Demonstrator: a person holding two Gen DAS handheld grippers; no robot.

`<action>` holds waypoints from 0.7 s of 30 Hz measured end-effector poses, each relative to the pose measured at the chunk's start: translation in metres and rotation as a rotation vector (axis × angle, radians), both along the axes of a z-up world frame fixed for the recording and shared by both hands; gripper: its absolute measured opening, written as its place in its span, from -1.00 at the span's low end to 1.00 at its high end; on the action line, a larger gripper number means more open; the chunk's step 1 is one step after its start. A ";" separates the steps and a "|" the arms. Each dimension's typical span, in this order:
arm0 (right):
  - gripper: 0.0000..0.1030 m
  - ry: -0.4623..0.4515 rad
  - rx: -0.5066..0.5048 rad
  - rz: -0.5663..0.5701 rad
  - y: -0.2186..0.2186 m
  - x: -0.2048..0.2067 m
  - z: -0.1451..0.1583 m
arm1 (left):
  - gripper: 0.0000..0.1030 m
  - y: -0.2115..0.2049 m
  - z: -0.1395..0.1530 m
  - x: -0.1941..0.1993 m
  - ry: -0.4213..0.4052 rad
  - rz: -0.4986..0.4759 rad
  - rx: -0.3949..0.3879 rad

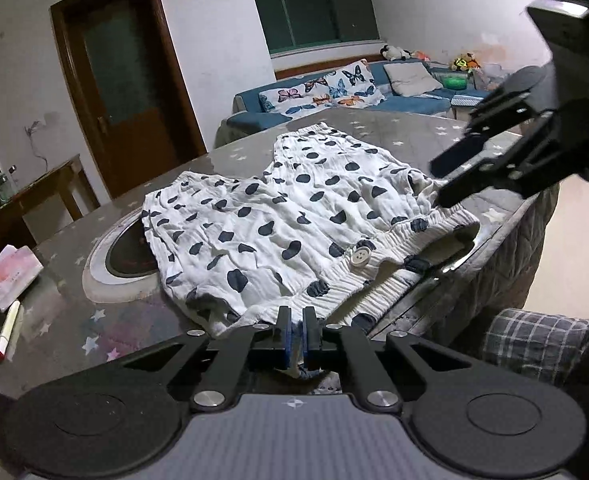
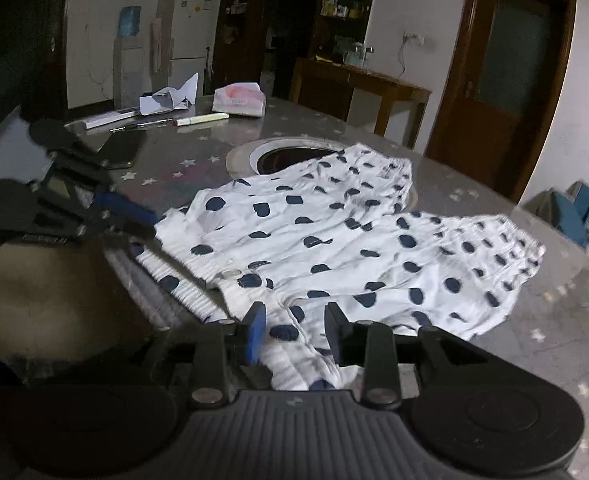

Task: Fold clothes

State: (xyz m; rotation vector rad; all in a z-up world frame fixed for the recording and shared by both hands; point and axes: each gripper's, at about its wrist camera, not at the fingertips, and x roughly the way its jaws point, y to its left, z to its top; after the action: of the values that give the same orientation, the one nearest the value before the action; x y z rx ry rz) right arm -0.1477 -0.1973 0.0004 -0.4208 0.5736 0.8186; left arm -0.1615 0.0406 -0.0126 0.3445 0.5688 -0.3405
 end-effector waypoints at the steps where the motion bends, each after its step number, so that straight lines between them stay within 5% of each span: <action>1: -0.36 0.012 0.000 -0.007 0.003 0.005 -0.004 | -0.89 0.000 -0.001 0.000 0.004 0.000 0.000; 9: -0.34 0.141 -0.023 -0.038 -0.011 0.013 -0.025 | -0.86 0.009 -0.003 0.001 0.052 -0.018 -0.020; 21: -0.17 0.110 0.053 -0.072 -0.003 0.051 0.003 | -0.81 0.023 0.027 0.072 0.005 0.096 -0.189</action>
State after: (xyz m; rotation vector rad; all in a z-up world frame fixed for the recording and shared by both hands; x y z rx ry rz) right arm -0.0970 -0.1999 0.0032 -0.3066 0.6640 0.7893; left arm -0.0898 0.0632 0.0140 0.1338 0.5518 -0.3002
